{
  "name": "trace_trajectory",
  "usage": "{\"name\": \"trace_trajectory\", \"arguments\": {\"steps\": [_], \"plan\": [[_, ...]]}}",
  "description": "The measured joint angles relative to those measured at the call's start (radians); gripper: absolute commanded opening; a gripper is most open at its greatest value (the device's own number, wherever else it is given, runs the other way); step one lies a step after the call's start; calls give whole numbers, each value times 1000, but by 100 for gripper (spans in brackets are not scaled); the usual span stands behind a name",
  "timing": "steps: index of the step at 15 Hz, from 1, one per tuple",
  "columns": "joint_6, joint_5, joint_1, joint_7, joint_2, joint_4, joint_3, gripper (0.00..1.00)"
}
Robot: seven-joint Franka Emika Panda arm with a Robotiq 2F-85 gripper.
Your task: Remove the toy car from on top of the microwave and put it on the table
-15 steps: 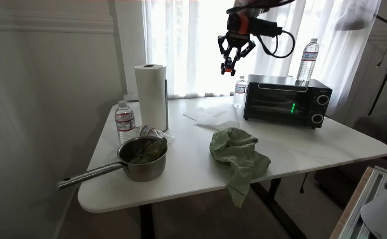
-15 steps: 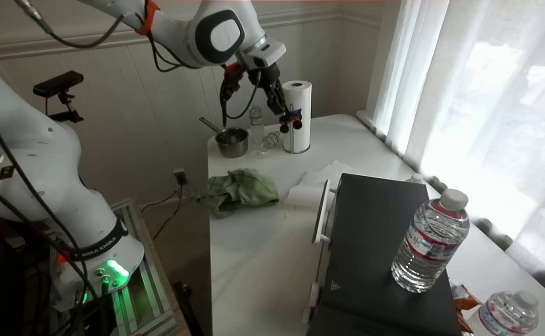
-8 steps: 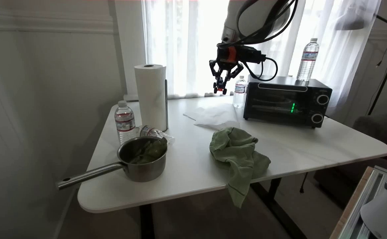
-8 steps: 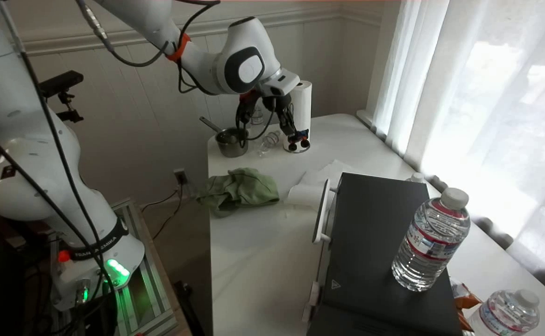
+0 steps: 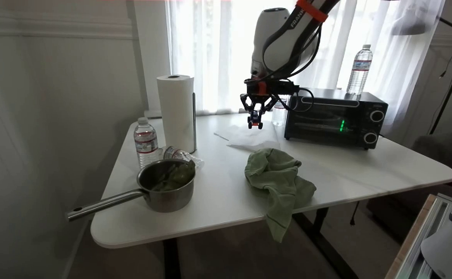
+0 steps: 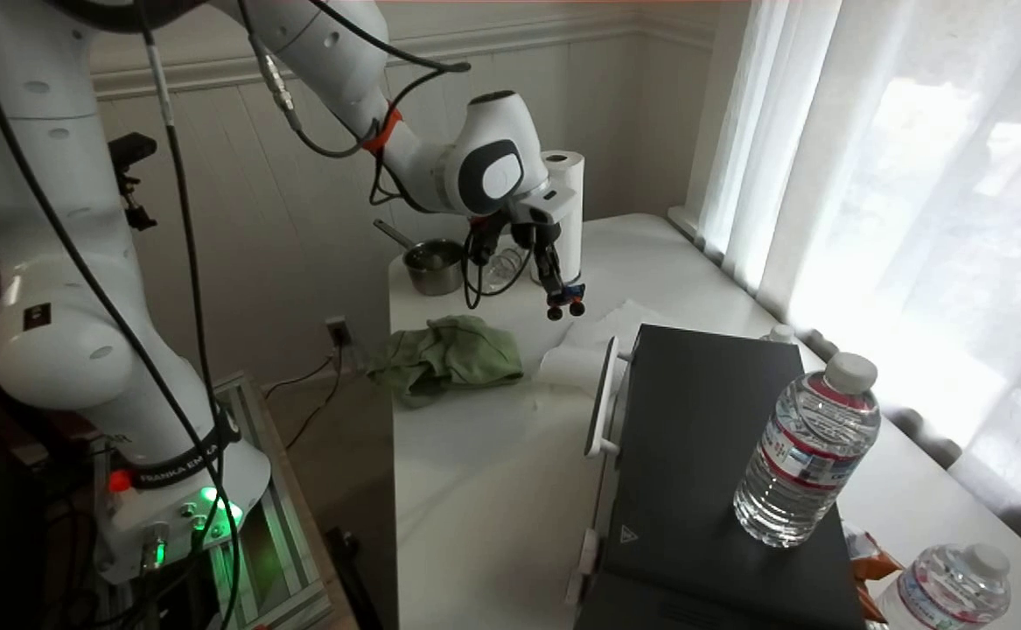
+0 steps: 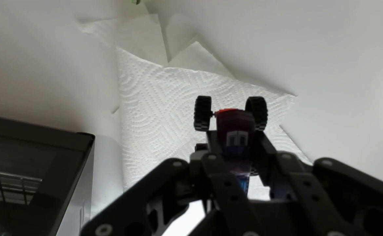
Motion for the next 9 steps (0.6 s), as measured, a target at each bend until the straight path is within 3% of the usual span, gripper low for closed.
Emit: {"name": "trace_trajectory", "arguments": {"steps": [8, 9], "plan": [[-15, 13, 66, -18, 165, 88, -76, 7], [-18, 19, 71, -23, 178, 98, -82, 54]]}}
